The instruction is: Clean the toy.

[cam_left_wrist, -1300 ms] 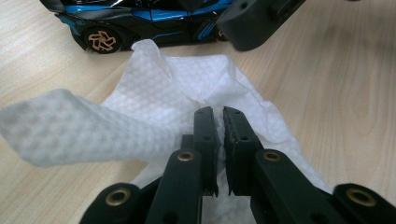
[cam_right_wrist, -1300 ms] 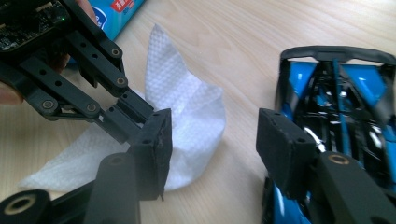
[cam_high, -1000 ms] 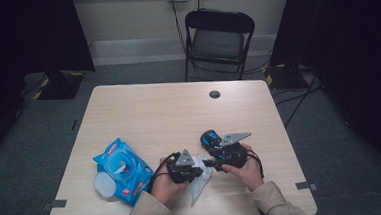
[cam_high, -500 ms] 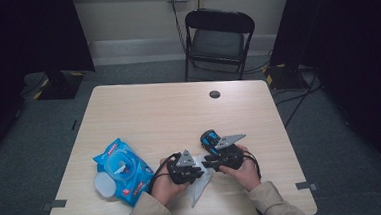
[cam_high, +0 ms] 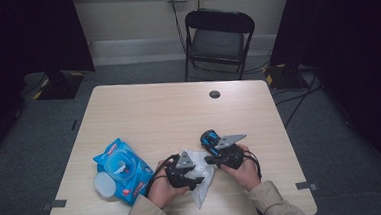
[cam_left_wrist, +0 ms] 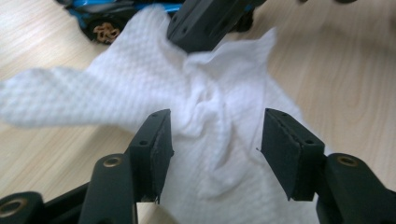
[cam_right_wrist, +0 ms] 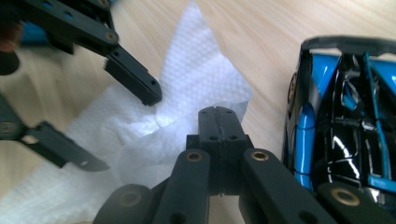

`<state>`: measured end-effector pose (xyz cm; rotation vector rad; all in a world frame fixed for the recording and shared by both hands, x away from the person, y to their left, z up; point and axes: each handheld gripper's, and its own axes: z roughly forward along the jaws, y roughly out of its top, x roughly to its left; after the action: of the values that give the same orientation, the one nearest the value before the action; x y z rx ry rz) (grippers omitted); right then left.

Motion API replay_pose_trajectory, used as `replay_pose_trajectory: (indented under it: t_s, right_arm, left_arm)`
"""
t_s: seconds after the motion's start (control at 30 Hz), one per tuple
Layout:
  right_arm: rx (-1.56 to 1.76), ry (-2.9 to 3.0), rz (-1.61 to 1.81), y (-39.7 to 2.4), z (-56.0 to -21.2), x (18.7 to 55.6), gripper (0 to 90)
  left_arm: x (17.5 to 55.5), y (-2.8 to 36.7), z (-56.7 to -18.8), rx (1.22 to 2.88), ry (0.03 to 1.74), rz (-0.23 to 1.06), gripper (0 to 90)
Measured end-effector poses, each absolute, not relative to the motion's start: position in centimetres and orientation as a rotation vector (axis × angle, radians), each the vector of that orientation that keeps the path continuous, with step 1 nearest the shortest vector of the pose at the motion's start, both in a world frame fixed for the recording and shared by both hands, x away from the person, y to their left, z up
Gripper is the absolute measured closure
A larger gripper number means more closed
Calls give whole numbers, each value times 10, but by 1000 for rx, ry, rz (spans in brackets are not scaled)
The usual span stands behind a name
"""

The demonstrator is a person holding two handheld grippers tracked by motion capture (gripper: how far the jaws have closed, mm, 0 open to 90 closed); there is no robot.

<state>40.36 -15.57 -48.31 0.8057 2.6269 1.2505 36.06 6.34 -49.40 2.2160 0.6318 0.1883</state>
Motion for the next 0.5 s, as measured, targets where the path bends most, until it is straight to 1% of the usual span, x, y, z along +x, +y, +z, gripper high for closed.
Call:
replay_pose_trajectory:
  t_s: [0.07, 0.13, 0.17, 0.27, 0.37, 0.4, 0.47, 0.5]
  right_arm:
    - [832, 2611, 1315, -157, -480, 403, 900]
    - [836, 2618, 1373, -157, -477, 402, 900]
    - [834, 2622, 1409, -155, -476, 401, 900]
    - [827, 2641, 1496, -151, -473, 397, 900]
    - [816, 2662, 1571, -146, -472, 394, 900]
    - [807, 2673, 1571, -145, -473, 393, 900]
    - [803, 2692, 1578, -142, -475, 391, 900]
    - [802, 2692, 1580, -140, -477, 391, 900]
  left_arm:
    - [361, 62, -495, 2187, 636, 173, 433]
    - [363, 61, -497, 2186, 636, 178, 455]
    - [364, 60, -499, 2190, 643, 176, 481]
    - [366, 57, -503, 2171, 649, 205, 521]
    - [370, 56, -503, 2157, 676, 205, 561]
    - [372, 56, -504, 2147, 688, 211, 589]
    - [374, 57, -503, 2142, 710, 205, 675]
    - [375, 57, -503, 2140, 715, 202, 701]
